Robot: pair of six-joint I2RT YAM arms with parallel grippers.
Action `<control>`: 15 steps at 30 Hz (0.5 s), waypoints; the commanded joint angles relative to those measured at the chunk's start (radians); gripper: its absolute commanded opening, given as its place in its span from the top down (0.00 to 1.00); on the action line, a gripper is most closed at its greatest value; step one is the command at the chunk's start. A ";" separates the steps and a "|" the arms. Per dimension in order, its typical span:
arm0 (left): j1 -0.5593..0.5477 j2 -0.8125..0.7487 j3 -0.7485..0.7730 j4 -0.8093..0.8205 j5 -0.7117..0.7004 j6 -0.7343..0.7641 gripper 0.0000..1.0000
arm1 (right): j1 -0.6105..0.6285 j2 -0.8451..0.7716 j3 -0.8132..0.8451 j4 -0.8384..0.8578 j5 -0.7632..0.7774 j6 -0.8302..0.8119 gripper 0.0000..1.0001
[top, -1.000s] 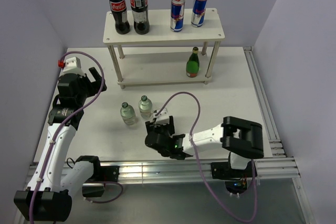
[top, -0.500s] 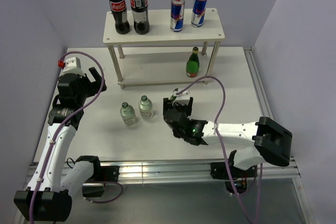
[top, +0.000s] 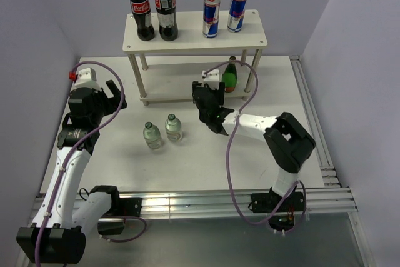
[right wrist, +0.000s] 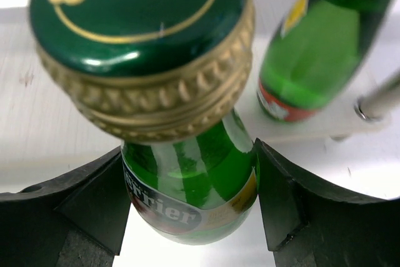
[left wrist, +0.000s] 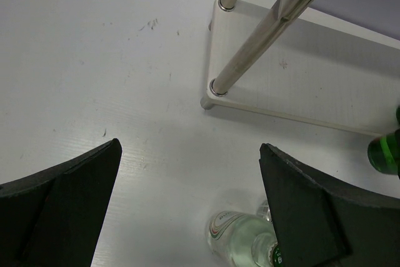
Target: Place and organize the beverage onto the shelf
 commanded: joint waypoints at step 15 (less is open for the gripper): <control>0.003 -0.012 0.015 0.019 0.025 0.019 0.01 | -0.179 0.175 0.276 0.106 -0.078 -0.027 1.00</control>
